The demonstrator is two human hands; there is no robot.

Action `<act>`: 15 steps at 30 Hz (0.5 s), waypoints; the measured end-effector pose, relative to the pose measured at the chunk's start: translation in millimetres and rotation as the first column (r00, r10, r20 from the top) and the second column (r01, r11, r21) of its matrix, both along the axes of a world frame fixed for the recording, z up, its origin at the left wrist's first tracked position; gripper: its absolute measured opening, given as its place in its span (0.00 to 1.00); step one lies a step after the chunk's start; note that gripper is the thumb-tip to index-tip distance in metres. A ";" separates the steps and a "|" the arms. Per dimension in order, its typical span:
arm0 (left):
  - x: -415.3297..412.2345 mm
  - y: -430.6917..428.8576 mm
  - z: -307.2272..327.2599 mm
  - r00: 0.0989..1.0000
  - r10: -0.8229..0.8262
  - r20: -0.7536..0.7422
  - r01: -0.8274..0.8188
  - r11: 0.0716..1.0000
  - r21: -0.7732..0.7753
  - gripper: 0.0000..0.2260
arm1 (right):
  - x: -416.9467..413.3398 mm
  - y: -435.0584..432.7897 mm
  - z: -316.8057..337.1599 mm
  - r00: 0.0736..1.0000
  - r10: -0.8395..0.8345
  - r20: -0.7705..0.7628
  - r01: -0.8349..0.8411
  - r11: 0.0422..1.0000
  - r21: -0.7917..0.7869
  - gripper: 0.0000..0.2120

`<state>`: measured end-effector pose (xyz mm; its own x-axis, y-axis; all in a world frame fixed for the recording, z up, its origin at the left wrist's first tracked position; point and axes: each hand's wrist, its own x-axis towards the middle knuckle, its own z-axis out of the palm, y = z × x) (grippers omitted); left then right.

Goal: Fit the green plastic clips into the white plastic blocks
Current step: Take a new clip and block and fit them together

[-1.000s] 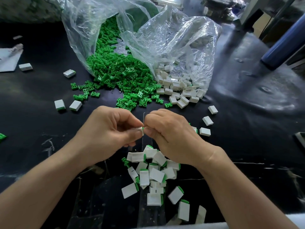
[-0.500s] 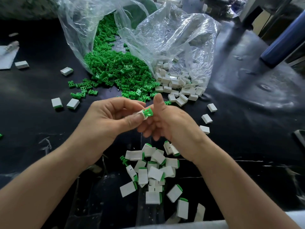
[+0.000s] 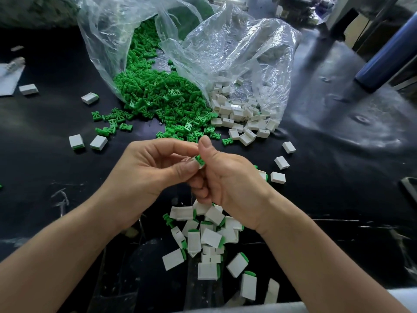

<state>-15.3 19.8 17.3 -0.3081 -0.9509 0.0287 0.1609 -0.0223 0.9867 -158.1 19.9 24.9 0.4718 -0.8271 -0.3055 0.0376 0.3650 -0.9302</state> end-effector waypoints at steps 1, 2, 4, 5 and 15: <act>0.0 0.2 -0.2 1.000 -0.004 -0.003 0.004 1.000 -0.001 0.11 | -0.1 0.1 0.0 1.000 0.002 -0.005 -0.002 1.000 -0.001 0.21; -0.5 0.2 -0.3 1.000 -0.007 -0.005 0.007 1.000 -0.003 0.11 | -0.2 0.3 0.0 1.000 0.002 -0.013 -0.002 1.000 -0.001 0.23; -0.6 0.4 -0.3 1.000 -0.010 -0.008 0.009 1.000 -0.010 0.10 | 0.0 0.7 0.0 1.000 -0.003 -0.028 0.002 1.000 -0.005 0.22; -0.5 0.5 -0.4 1.000 -0.012 -0.006 0.012 1.000 -0.014 0.10 | 0.4 1.1 0.3 0.999 -0.007 -0.033 0.007 1.000 -0.011 0.21; 1.2 -0.1 -0.6 0.997 -0.073 -0.033 0.074 0.997 0.030 0.11 | 3.0 3.5 2.7 1.000 0.000 -0.027 0.000 1.000 -0.022 0.23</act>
